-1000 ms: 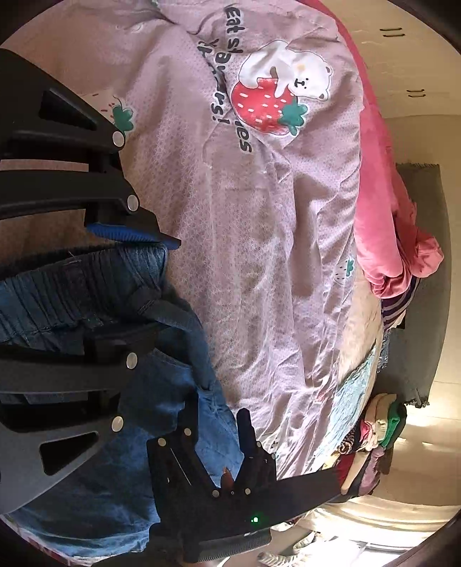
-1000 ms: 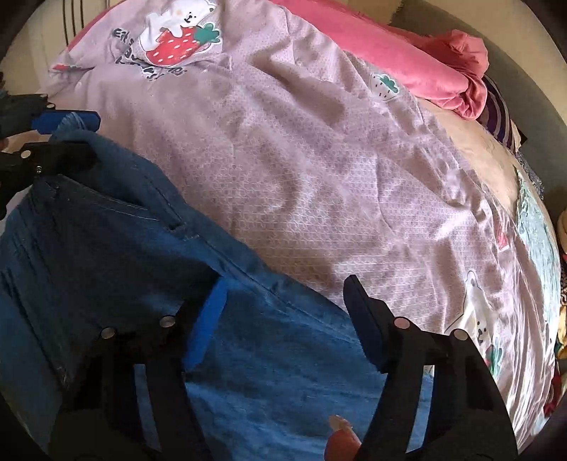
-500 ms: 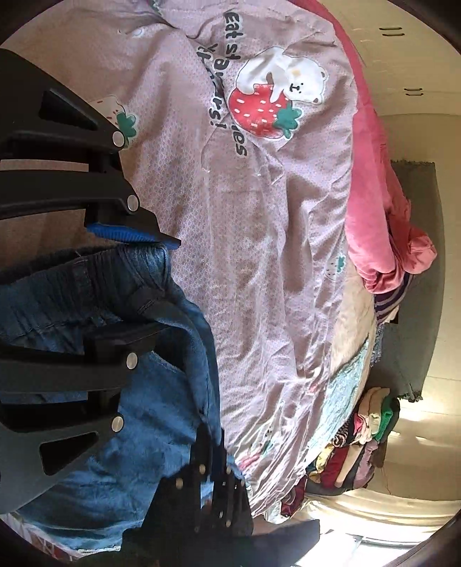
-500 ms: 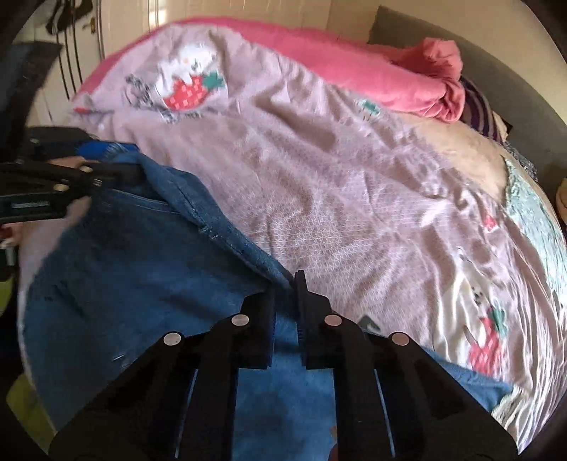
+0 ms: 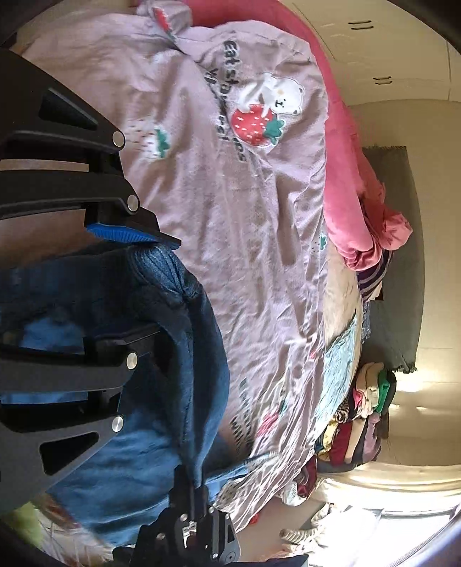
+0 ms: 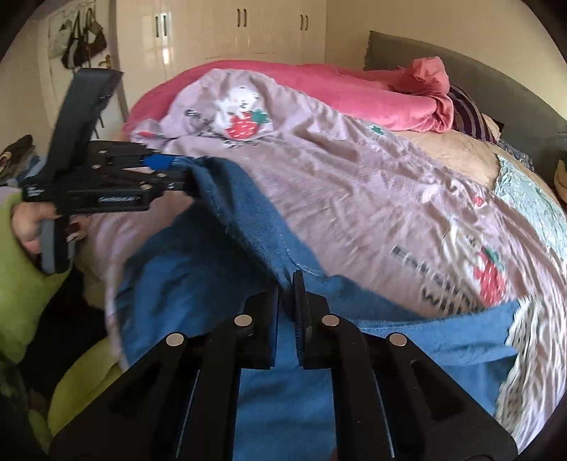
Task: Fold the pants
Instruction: 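Lift the pants with both grippers and fold them over onto themselves, then open both grippers and release the folded pants, then grasp the lace trim with the right gripper while the left gripper grasps the denim leg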
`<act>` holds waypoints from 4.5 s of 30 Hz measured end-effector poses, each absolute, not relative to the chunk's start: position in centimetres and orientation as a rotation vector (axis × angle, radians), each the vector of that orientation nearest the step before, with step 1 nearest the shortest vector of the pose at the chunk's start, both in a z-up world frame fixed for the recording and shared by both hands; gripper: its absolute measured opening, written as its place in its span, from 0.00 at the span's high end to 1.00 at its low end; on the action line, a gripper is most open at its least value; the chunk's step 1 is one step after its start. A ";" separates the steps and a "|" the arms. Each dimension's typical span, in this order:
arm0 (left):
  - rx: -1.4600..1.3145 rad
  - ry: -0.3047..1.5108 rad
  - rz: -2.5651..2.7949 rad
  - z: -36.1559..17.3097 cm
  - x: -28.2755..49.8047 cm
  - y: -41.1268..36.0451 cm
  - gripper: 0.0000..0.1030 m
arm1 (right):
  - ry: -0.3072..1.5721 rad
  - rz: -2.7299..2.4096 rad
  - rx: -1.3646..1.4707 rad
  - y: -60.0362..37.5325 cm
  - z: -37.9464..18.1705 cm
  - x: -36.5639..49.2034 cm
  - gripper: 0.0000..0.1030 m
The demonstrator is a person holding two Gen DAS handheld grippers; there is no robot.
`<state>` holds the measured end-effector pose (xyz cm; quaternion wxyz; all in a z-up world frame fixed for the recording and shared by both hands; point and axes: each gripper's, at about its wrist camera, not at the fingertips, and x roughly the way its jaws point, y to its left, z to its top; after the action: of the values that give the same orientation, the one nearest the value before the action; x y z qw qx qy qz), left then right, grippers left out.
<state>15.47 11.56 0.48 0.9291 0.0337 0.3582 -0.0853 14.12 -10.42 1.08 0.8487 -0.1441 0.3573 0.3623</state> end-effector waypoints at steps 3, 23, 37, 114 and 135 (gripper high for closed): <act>0.089 0.734 -0.175 0.1 12.8 11.4 0.66 | 0.764 0.791 -0.296 -10.4 0.8 11.3 0.97; 0.020 0.906 -0.165 -4.7 5.4 13.2 0.58 | 0.915 0.894 -0.297 -9.2 -4.5 2.8 0.97; -0.032 0.815 -0.208 -0.1 3.7 11.4 0.60 | 0.935 0.926 -0.288 -9.3 -5.1 2.5 0.96; 0.034 0.901 -0.559 -3.3 7.7 -6.2 0.44 | 0.903 0.269 -0.040 -22.6 0.0 21.4 0.16; 0.026 0.963 -0.605 -6.6 10.2 -8.2 0.65 | 0.979 0.154 0.018 -24.5 -3.5 26.6 0.88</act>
<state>10.20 -8.20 -6.63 0.8426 0.0125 0.4559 -0.2865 26.60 -24.50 -3.53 0.8796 0.0088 0.4698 0.0738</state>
